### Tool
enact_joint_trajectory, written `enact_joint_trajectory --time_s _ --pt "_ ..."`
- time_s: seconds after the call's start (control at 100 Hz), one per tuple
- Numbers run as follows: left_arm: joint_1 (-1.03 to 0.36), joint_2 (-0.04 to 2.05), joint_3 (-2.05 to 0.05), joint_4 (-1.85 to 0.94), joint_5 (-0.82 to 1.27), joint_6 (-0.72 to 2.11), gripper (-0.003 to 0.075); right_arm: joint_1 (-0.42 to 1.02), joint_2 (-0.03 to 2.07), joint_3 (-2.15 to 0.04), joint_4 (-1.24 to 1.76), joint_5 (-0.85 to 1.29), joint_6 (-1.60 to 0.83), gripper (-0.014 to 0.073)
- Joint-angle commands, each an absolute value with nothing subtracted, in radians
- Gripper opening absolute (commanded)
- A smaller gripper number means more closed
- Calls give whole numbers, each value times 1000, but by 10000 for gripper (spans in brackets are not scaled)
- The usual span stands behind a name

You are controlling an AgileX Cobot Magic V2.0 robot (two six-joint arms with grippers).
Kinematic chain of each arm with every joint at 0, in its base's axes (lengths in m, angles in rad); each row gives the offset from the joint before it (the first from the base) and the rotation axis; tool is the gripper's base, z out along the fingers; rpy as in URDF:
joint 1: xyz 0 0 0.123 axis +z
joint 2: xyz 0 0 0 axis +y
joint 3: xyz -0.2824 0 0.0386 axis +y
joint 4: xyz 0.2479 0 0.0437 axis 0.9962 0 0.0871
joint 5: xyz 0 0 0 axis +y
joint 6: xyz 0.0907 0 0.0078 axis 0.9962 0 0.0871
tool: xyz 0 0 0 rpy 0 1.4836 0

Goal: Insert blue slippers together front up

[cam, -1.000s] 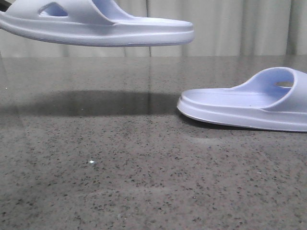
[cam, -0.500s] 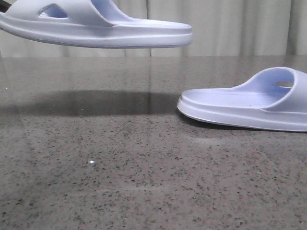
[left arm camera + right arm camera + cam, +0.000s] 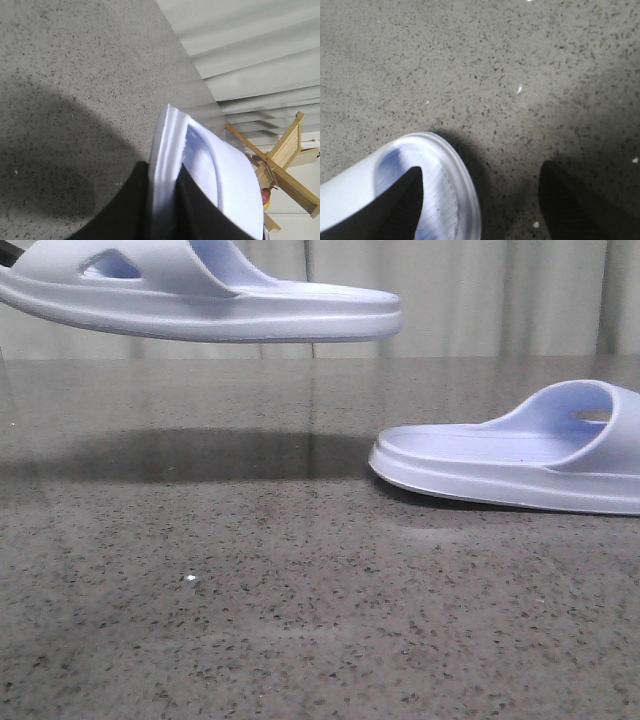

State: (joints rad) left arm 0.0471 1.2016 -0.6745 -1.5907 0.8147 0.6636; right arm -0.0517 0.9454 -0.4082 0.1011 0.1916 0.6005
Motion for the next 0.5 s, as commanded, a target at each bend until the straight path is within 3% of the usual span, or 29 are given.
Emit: enact_joint_trajectory --time_s 0.0,0.49 --pt "50 1176 -700 -1647 845 658 16 -59 956 -433 119 109 597 424" --pt "50 1176 -700 -1647 840 658 16 20 1021 -433 163 84 597 424"
